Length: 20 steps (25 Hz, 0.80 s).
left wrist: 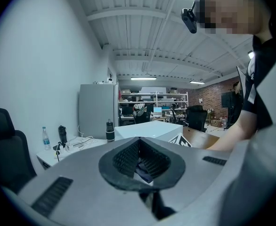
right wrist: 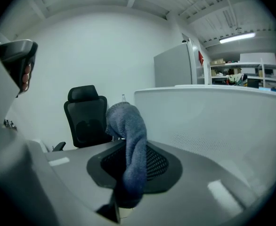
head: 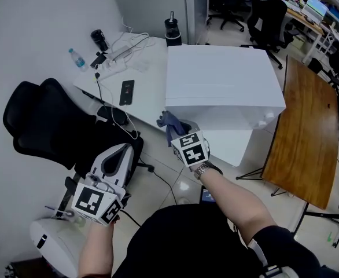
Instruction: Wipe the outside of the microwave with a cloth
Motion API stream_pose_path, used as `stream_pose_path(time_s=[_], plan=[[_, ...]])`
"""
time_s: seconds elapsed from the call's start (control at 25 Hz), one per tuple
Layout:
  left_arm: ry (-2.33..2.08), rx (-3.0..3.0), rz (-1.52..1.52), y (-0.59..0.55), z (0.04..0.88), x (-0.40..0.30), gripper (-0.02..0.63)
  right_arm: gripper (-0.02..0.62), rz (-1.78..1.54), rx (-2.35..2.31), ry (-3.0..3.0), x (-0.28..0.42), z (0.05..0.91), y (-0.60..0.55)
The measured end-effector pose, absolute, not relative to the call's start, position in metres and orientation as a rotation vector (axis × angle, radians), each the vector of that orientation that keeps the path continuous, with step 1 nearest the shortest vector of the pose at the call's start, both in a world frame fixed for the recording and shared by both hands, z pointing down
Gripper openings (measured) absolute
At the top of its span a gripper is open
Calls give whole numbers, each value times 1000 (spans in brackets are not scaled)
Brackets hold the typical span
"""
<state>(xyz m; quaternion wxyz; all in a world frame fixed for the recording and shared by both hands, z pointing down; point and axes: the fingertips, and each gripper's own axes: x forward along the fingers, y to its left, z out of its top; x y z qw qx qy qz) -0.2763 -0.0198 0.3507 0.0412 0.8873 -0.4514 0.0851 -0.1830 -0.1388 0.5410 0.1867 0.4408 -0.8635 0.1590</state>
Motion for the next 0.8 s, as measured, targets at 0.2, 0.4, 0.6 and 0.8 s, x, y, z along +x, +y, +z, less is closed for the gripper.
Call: stream_pose_path(time_s=[0.2,0.4,0.6,0.8], plan=[[-1375,2725,270,-25,350,-280,5,67,510,1319,-2401,-177,543,-154],[-1341,2739,270,-30,352,-275,5,67,524,1370,-2373,-166,543,-155],[-1295,2755,256,-36,354,-266,5,67,530,1413,-2335,-147,545,-154],[-1234,2771,246,-39,357,-250,5,67,526,1456,-2295,-121,544,-151]])
